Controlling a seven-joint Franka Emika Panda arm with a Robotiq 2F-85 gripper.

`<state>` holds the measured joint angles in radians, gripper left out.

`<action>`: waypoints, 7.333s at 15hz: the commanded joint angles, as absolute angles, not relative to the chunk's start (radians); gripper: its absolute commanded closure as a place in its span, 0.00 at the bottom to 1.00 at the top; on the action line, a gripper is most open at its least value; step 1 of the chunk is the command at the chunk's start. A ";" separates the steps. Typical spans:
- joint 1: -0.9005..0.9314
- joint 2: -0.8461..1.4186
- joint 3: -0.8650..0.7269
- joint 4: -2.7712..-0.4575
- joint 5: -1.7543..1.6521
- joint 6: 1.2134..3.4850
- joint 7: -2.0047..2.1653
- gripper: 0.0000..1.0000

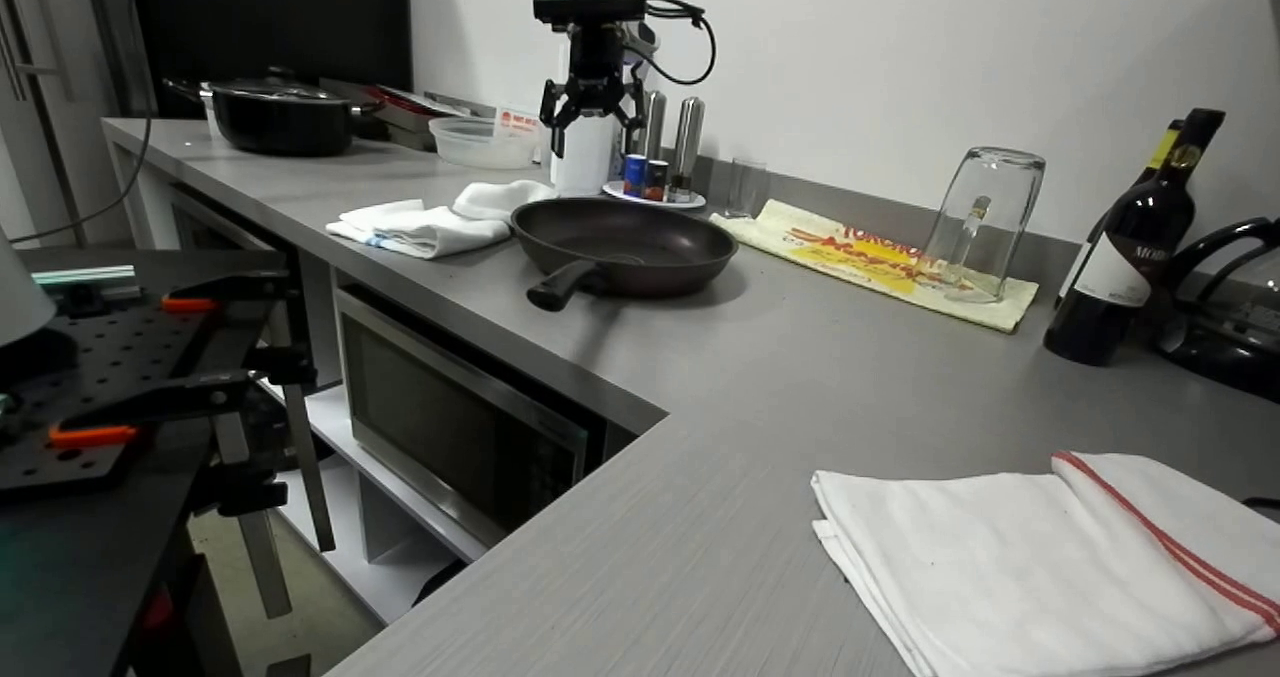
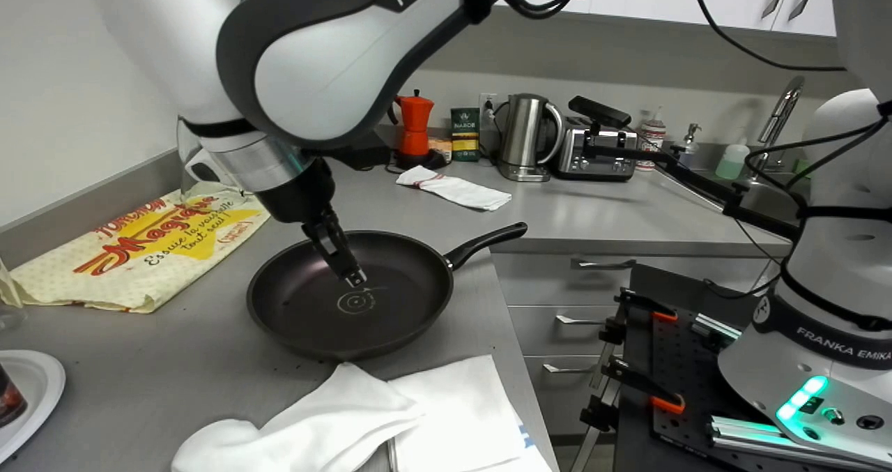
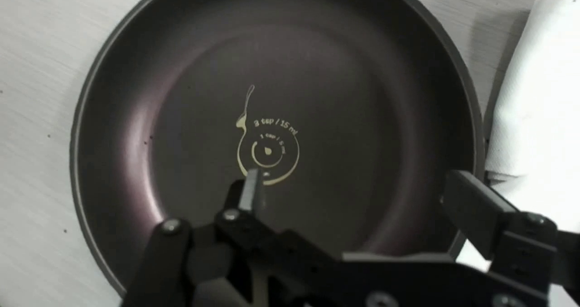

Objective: Wipe the inside of the pan with the white towel

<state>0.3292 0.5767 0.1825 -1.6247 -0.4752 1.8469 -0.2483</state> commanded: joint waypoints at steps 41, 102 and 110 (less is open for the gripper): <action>0.445 0.716 0.271 -1.688 -0.403 2.104 -0.311 0.88; 0.101 0.694 0.020 -1.644 -0.364 2.124 -0.286 0.97; 0.095 0.596 0.001 -1.673 -0.388 2.152 -0.263 0.97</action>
